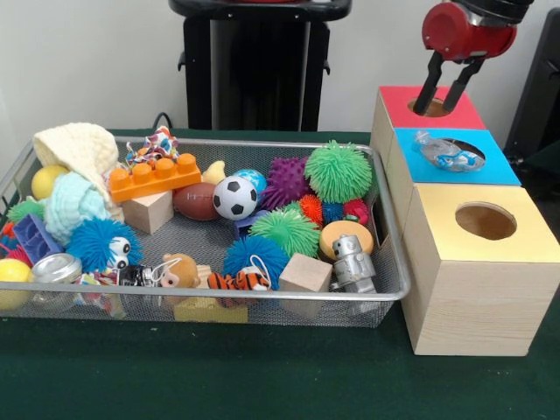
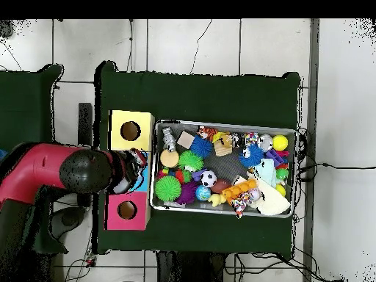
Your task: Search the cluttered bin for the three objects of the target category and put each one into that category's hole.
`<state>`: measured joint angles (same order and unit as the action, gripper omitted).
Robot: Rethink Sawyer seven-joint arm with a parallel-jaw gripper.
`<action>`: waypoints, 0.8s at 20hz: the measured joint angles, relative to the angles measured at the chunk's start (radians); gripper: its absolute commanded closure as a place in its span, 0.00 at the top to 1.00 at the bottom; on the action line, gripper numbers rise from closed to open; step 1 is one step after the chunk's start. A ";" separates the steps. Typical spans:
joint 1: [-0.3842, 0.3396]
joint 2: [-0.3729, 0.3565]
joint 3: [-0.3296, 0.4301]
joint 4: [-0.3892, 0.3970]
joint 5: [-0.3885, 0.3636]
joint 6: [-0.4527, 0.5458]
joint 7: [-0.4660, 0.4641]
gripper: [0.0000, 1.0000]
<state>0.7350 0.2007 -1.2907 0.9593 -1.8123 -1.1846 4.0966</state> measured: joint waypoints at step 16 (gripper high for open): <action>-0.007 -0.043 0.001 -0.013 -0.012 -0.029 0.000 1.00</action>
<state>0.7279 0.1572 -1.2900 0.9465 -1.8241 -1.2133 4.0966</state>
